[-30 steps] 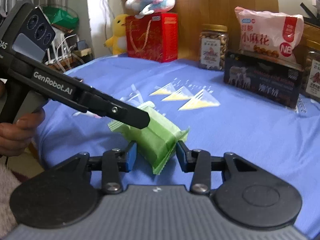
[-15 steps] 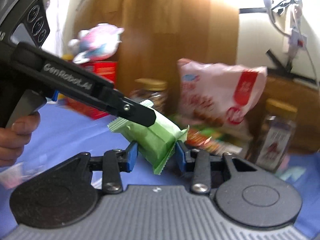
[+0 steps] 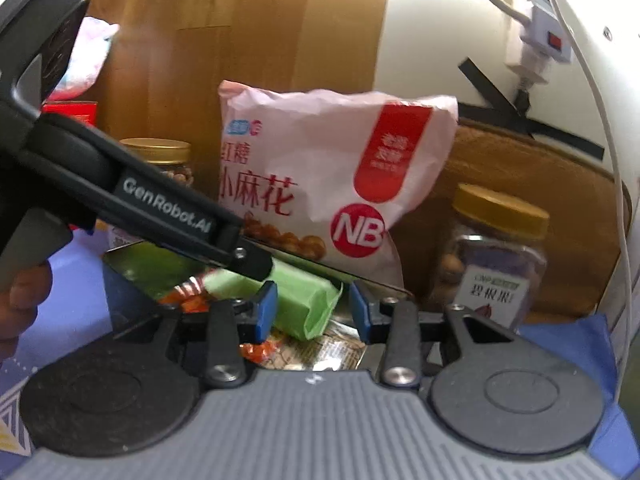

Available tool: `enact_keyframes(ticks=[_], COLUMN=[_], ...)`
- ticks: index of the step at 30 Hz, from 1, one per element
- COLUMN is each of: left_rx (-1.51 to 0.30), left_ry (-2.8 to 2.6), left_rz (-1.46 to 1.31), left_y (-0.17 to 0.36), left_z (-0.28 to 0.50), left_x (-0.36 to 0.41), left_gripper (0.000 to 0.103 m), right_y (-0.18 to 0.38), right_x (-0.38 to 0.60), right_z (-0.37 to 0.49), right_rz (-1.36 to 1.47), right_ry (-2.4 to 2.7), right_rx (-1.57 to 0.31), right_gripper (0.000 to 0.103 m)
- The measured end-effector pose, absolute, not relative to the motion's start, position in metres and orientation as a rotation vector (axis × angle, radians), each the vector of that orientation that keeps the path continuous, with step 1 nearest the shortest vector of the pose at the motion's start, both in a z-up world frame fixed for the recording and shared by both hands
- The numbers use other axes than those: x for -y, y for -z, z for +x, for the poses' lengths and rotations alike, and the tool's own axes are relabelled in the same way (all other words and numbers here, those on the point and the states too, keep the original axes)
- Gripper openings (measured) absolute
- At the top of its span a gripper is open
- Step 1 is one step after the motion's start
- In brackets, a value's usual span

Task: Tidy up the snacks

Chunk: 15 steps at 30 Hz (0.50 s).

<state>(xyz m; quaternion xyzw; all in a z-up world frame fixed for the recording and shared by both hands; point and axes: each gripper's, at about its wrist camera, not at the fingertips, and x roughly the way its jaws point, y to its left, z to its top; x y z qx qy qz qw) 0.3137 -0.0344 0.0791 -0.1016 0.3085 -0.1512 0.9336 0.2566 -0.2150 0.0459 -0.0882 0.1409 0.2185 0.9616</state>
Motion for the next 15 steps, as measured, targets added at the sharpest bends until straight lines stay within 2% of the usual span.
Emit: enact_keyframes(ticks=[8, 15], left_rx=[-0.589, -0.618], left_ry=[0.220, 0.149], left_rz=[-0.096, -0.007], left_y=[-0.098, -0.094], left_z=[0.255, 0.183], left_x=[0.030, 0.037], left_gripper=[0.046, 0.064], right_y=[-0.055, -0.048], right_x=[0.229, 0.245], right_z=[0.217, 0.152], right_rz=[-0.065, 0.098], right_ry=[-0.464, -0.451], right_rx=[-0.298, -0.335], right_gripper=[0.043, 0.044])
